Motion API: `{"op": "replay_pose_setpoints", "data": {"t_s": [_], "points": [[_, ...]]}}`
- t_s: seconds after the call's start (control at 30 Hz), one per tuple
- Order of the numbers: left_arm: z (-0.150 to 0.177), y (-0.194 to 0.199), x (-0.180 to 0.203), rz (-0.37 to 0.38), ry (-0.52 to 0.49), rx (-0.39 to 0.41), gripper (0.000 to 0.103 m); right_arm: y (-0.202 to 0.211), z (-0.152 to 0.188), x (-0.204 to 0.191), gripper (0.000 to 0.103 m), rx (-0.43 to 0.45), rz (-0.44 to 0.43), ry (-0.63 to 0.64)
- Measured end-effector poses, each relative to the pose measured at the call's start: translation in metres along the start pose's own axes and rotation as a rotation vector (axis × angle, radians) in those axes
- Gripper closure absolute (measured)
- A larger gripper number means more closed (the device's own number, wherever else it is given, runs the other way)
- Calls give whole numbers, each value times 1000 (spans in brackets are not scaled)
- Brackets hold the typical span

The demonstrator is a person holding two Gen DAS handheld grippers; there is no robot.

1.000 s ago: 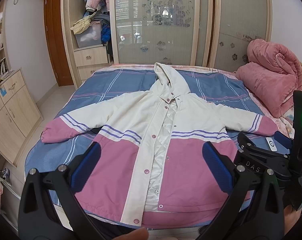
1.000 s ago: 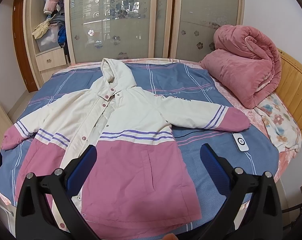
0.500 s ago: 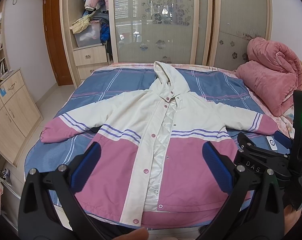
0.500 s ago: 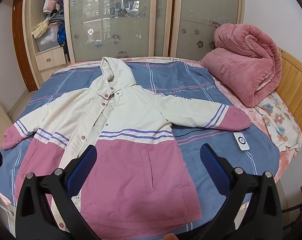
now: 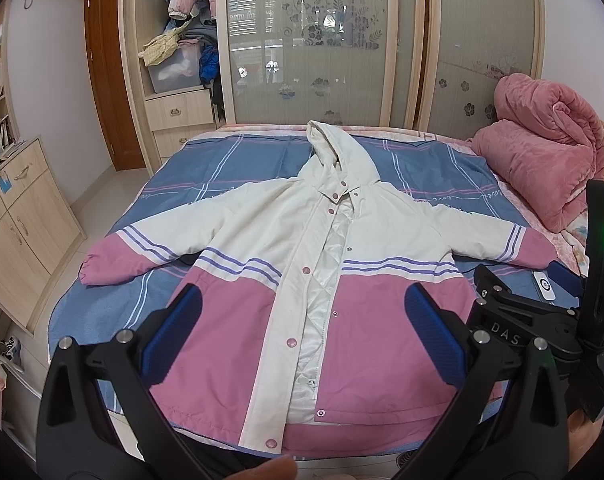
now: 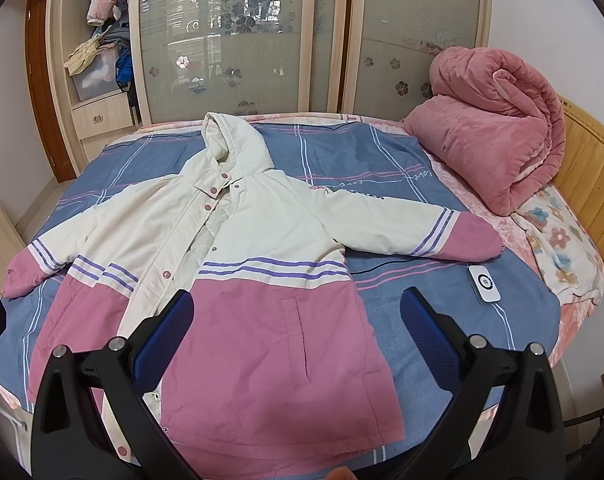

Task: Fold large clothes

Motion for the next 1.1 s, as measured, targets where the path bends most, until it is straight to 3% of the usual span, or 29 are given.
{"op": "replay_pose_setpoints", "data": {"t_s": [0.4, 0.5, 0.6, 0.77, 0.87, 0.93, 0.97, 1.0, 1.07, 1.1], "points": [[3, -21, 18, 63, -27, -19, 2, -15, -1, 8, 1, -4, 5, -10], [15, -53, 30, 147, -64, -129, 2, -35, -8, 28, 1, -12, 12, -33], [30, -87, 38, 221, -70, -228, 2, -82, -27, 78, 1, -78, -54, -148], [33, -132, 46, 215, -47, -289, 6, -184, -59, 206, 1, -209, -105, -434], [20, -156, 51, 238, -7, -277, 18, -230, -72, 285, 1, -210, -120, -592], [8, -180, 54, 211, 28, -275, 45, -247, -74, 326, 1, -212, -109, -681], [3, -193, 55, 183, 43, -286, 54, -252, -72, 339, 1, -220, -143, -739], [-1, -210, 56, 171, 59, -307, 70, -254, -72, 341, 1, -230, -173, -765], [-3, -244, 59, 231, 117, -365, 90, -256, -72, 315, 1, -265, -233, -673], [-2, -256, 58, 259, 150, -384, 91, -254, -71, 289, 1, -281, -269, -592]]}}
Point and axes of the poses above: each gripper's, at about its wrist camera, not at the fingertips, and y roughly against the way its jaws point, x to its right, z to its underside, the point moved 5 cm from there along -y, roughly the way its jaws point, and after that the axes turned 8 degrees about -y, right-handed, at the moved point
